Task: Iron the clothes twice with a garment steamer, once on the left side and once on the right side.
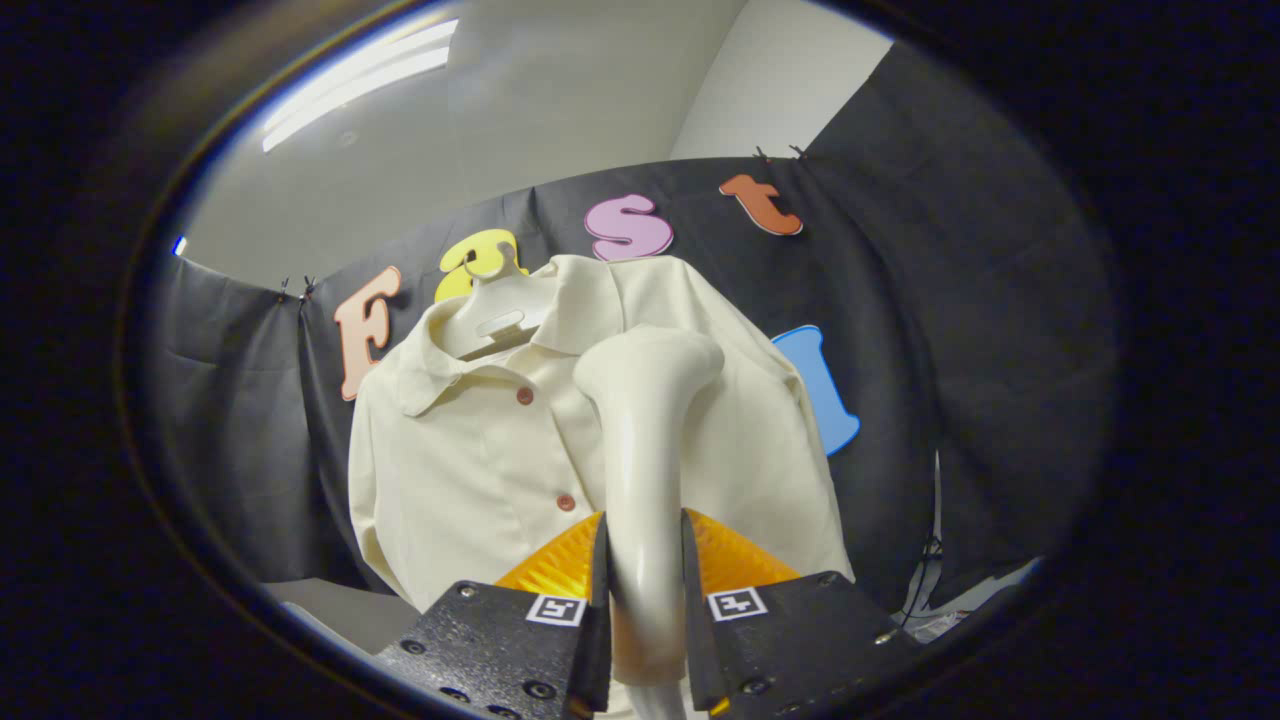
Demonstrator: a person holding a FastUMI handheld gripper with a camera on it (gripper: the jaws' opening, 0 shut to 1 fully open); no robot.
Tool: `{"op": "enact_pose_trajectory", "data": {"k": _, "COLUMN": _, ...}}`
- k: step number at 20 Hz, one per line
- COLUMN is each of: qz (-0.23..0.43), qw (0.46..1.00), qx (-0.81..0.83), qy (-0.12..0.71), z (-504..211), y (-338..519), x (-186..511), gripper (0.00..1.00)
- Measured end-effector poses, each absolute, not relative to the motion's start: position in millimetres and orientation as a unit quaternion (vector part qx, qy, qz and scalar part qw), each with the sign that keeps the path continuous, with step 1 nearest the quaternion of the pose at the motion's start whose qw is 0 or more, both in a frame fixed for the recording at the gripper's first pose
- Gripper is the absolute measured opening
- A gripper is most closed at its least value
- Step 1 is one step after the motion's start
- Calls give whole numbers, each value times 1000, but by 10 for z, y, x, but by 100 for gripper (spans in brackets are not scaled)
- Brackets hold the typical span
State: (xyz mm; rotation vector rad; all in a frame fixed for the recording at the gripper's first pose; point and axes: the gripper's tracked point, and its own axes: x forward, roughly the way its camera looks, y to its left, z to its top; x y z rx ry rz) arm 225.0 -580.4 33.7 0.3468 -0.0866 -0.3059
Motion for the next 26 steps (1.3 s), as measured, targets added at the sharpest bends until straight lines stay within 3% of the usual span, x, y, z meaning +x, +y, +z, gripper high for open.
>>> {"op": "enact_pose_trajectory", "data": {"k": 26, "qz": -173, "qw": 943, "qx": 282, "qy": 40, "z": -1627, "y": -5663, "x": 1717, "gripper": 30}}
